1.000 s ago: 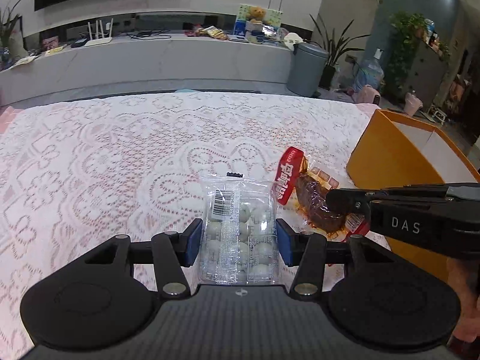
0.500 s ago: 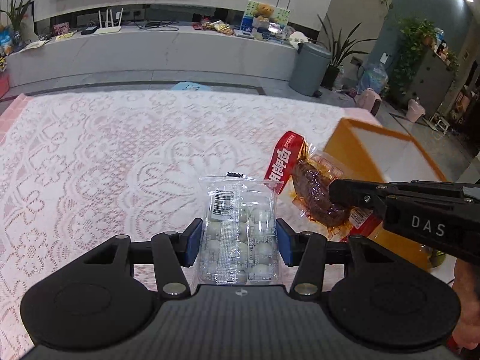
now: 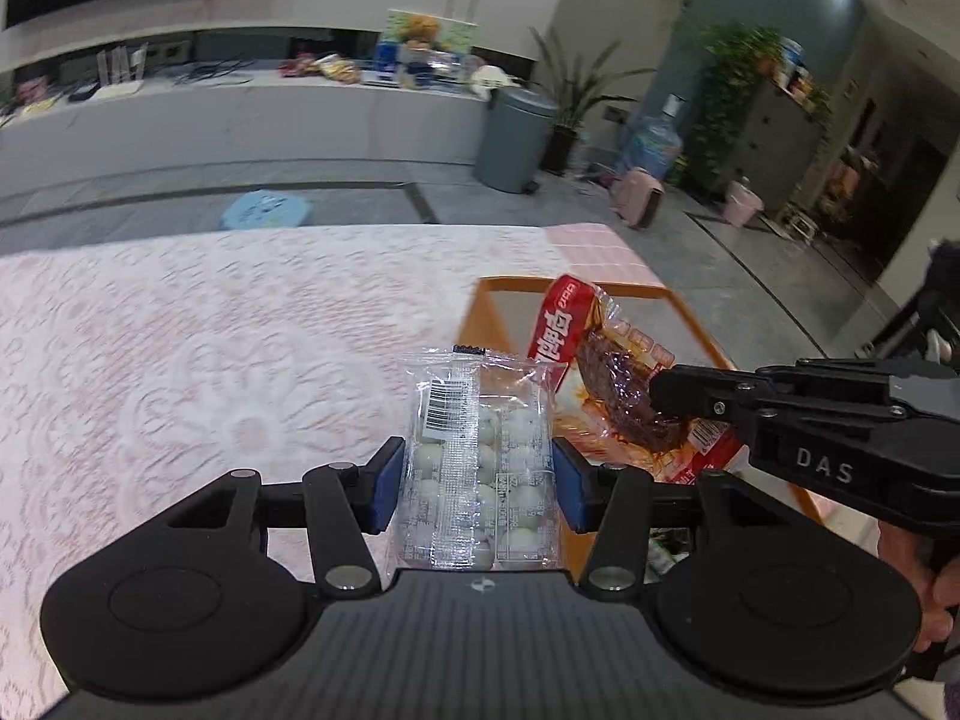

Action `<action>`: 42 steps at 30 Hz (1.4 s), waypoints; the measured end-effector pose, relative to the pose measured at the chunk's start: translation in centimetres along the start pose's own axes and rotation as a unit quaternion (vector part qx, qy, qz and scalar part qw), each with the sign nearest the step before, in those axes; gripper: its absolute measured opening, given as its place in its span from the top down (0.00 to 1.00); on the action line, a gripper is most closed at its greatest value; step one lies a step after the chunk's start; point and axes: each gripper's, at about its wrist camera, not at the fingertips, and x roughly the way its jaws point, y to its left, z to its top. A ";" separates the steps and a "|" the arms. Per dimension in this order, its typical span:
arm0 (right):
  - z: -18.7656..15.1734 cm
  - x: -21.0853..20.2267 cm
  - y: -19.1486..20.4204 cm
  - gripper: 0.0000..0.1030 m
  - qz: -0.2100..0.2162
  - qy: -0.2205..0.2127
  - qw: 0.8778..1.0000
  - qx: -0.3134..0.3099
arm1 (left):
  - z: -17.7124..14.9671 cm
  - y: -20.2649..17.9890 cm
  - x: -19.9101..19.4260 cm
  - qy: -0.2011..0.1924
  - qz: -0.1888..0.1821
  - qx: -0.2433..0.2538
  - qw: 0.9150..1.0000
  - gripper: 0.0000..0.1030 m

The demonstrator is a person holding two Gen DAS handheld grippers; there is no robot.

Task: Organize snacks
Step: 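Lift and carry the egg tray and meat packet over the box with both tools, then open both tools to drop the egg tray and meat packet into the box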

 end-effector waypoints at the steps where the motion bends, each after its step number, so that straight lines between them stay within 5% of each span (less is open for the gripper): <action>1: 0.0 -0.2 -0.8 0.99 -0.009 0.003 1.000 0.001 | 0.3 -0.6 0.4 0.002 -0.006 0.005 1.000 0.44; 11: -0.6 0.3 -6.7 0.99 -0.073 0.036 0.996 -0.026 | 2.5 -6.4 6.4 0.040 -0.047 0.072 0.995 0.44; 21: -1.4 3.8 -10.3 0.99 -0.107 0.066 0.988 -0.085 | 2.5 -9.3 11.6 0.066 -0.030 0.165 0.984 0.44; 28: -1.7 6.6 -11.7 0.99 -0.106 0.099 0.985 -0.098 | 2.1 -11.1 14.3 0.090 -0.010 0.229 0.969 0.44; 42: -3.0 9.8 -12.0 0.98 -0.086 0.140 0.976 -0.140 | 0.2 -11.8 17.6 0.128 -0.004 0.276 0.953 0.43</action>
